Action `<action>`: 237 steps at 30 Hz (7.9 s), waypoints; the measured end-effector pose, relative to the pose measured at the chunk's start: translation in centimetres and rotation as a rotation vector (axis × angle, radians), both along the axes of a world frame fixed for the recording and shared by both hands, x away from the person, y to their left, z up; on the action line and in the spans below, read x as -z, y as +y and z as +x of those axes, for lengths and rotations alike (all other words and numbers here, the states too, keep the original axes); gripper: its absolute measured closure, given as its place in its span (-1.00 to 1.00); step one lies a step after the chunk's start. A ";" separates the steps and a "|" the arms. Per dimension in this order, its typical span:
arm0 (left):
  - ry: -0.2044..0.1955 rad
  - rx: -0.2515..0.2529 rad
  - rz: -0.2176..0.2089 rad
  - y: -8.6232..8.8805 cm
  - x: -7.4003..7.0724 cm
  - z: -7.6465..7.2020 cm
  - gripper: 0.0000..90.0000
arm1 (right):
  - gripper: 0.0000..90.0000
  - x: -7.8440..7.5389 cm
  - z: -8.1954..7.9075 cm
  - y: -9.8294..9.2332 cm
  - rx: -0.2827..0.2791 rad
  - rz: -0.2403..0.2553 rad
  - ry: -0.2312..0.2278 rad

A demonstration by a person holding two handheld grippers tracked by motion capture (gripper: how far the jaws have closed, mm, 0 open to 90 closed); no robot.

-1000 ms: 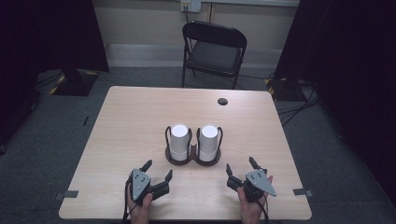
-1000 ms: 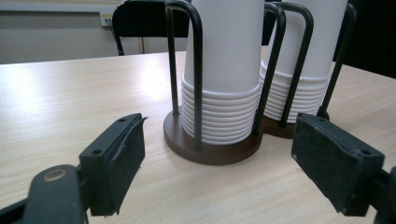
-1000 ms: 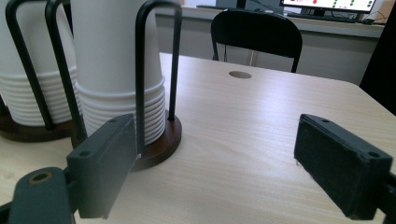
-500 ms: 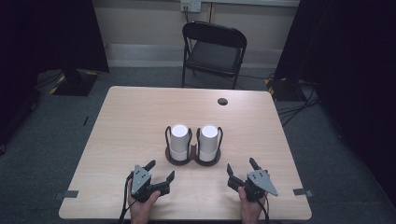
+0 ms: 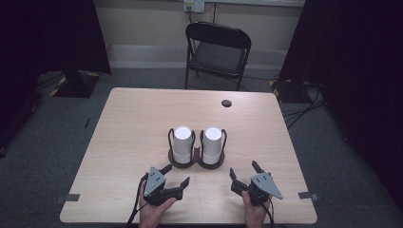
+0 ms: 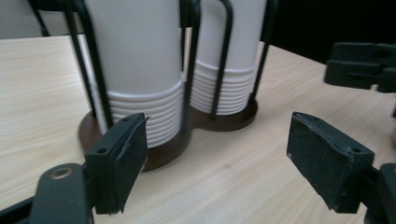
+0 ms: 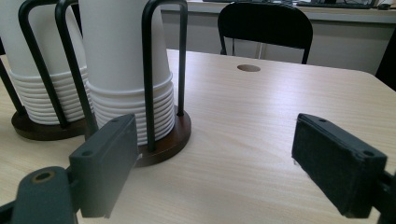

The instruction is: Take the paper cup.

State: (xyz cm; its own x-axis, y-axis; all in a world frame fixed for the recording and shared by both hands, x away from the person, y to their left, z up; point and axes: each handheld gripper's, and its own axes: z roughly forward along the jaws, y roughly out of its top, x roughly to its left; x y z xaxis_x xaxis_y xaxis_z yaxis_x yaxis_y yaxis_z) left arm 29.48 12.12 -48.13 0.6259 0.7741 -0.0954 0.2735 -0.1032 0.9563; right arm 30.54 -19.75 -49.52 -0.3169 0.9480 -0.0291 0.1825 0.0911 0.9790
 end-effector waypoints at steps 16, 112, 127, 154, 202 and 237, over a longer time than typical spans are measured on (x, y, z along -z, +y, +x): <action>-0.068 0.128 0.009 -2.0 -2.9 0.8 -0.38 | -0.69 0.0 0.1 -0.1 -0.007 0.009 0.013; -0.092 0.154 0.159 -9.5 -7.2 12.2 -0.24 | -0.66 -0.1 0.4 0.0 -0.029 -0.002 0.038; -0.097 0.149 0.114 -9.1 -8.0 11.7 -0.24 | -0.66 -0.1 0.4 0.0 -0.030 -0.002 0.040; -0.144 0.099 0.032 -8.4 -9.3 11.0 -0.23 | -0.66 -0.1 0.4 0.0 -0.030 -0.001 0.040; -0.245 0.111 -0.059 -6.3 -12.6 7.9 -0.23 | -0.66 -0.1 0.3 0.0 -0.023 0.001 0.036; -0.109 0.112 -0.153 -1.7 -10.2 4.6 -0.23 | -0.67 -0.1 0.3 0.0 -0.028 -0.002 0.037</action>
State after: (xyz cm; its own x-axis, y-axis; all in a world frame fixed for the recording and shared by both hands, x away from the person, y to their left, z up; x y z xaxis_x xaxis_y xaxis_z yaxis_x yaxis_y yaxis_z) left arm 34.05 10.37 -37.93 0.7205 0.6805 -0.1332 0.1624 0.0212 0.9865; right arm 30.87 -19.74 -49.46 -0.3443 0.9387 -0.0185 0.2157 0.0983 0.9715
